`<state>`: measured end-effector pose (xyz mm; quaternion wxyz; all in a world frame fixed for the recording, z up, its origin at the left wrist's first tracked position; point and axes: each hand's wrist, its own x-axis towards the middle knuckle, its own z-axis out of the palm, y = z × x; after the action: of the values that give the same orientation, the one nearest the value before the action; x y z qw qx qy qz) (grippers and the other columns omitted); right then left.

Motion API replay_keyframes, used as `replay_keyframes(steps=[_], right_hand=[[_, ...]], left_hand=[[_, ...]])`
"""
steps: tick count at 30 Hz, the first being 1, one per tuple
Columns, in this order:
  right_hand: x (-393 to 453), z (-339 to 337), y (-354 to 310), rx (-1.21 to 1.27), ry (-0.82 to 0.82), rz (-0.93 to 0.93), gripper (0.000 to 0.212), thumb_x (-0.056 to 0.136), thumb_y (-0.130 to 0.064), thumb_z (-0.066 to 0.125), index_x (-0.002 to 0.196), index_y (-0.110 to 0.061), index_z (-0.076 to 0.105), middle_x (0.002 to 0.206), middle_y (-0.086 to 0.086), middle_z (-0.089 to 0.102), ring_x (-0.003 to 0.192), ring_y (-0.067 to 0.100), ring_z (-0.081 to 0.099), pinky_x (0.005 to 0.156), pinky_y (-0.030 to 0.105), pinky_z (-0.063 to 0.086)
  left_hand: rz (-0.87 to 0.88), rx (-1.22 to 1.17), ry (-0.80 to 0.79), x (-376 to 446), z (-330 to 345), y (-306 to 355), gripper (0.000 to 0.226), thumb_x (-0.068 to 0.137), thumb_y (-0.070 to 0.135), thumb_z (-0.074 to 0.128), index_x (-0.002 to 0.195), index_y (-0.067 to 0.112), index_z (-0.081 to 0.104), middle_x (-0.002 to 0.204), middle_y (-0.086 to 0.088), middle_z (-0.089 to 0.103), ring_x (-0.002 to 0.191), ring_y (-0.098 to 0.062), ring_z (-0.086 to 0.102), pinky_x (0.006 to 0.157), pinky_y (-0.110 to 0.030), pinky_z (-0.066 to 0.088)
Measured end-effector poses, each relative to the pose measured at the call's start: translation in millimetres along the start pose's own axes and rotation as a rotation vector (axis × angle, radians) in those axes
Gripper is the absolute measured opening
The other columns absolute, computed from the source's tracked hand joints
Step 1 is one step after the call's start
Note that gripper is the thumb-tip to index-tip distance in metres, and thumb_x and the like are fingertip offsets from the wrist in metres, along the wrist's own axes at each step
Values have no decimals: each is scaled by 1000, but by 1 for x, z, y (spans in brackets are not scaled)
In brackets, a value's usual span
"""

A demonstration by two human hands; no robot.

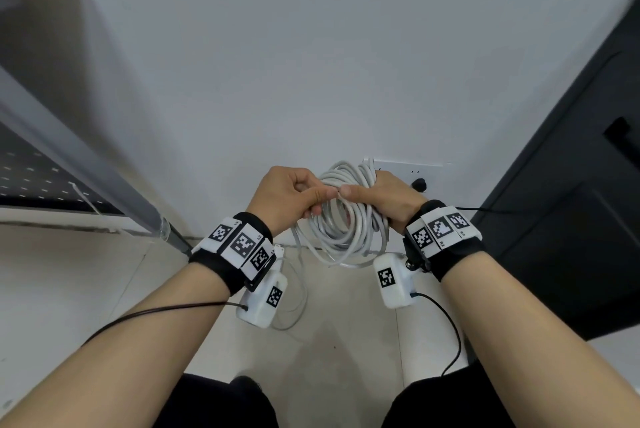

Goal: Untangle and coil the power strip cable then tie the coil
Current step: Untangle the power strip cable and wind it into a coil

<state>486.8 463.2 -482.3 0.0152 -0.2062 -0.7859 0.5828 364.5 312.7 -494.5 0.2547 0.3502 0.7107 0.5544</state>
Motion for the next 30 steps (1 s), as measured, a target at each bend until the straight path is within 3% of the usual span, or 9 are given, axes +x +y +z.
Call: replay_keyframes(steps=[4, 7, 9, 12, 17, 20, 24, 26, 30], right_hand=[[1, 1, 1, -48, -22, -5, 78, 52, -55, 87, 108, -2, 71, 108, 25, 71, 107, 41, 66, 101, 57, 47], [2, 0, 0, -105, -48, 1, 57, 68, -37, 88, 107, 0, 69, 110, 26, 69, 107, 42, 65, 100, 57, 47], [3, -2, -1, -138, -46, 1, 44, 73, -30, 86, 106, -6, 71, 107, 18, 73, 105, 34, 68, 101, 53, 49], [0, -4, -5, -209, -35, 3, 36, 75, -27, 84, 104, -10, 71, 103, 10, 74, 100, 26, 70, 98, 48, 52], [-3, -9, -5, -209, 51, 3, 22, 76, -19, 82, 93, -9, 72, 93, 12, 75, 92, 29, 71, 91, 42, 55], [-5, -16, -7, -207, 76, -5, 21, 76, -23, 82, 89, -11, 71, 87, 9, 74, 85, 25, 72, 86, 39, 56], [-9, -25, -12, -108, 126, 25, 55, 62, -32, 83, 100, 5, 69, 99, 27, 71, 95, 44, 68, 90, 59, 52], [-10, -29, -12, -73, 144, 23, 63, 52, -37, 80, 98, 5, 68, 96, 27, 71, 92, 44, 68, 89, 61, 52], [-9, -41, -6, -14, 164, 25, 45, 48, -34, 78, 80, -4, 69, 71, 14, 68, 72, 32, 65, 88, 63, 52]], left_hand=[[-19, -12, 10, 1, 0, -2, 15, 80, 20, 79, 69, 11, 73, 52, -5, 63, 41, -8, 49, 42, -16, 40], [-19, -11, 3, 1, -2, -4, 15, 79, 20, 80, 68, 12, 73, 52, -5, 64, 40, -9, 49, 41, -16, 39], [-1, -8, -21, 2, -4, -6, 14, 79, 18, 80, 67, 15, 74, 50, -4, 62, 41, -9, 49, 42, -16, 41], [44, 18, -103, 3, -8, -10, 10, 81, 13, 77, 72, 16, 75, 49, 1, 59, 45, -8, 51, 48, -17, 43], [23, 146, -134, 8, -29, -24, 9, 77, 16, 81, 75, 14, 73, 52, -2, 55, 52, -11, 52, 58, -20, 46], [-2, 202, -98, 10, -44, -38, 10, 81, 18, 79, 74, 15, 72, 52, -1, 54, 53, -12, 50, 58, -19, 45], [-56, 402, 23, 14, -65, -65, 19, 84, 21, 75, 68, 24, 66, 51, 6, 54, 52, -13, 47, 56, -23, 42], [-100, 539, 76, 14, -77, -80, 22, 86, 24, 72, 66, 27, 64, 52, 6, 57, 55, -17, 52, 59, -25, 42], [-162, 556, 98, 12, -97, -100, 23, 92, 26, 62, 69, 28, 65, 55, 4, 65, 70, -27, 67, 63, -30, 47]])
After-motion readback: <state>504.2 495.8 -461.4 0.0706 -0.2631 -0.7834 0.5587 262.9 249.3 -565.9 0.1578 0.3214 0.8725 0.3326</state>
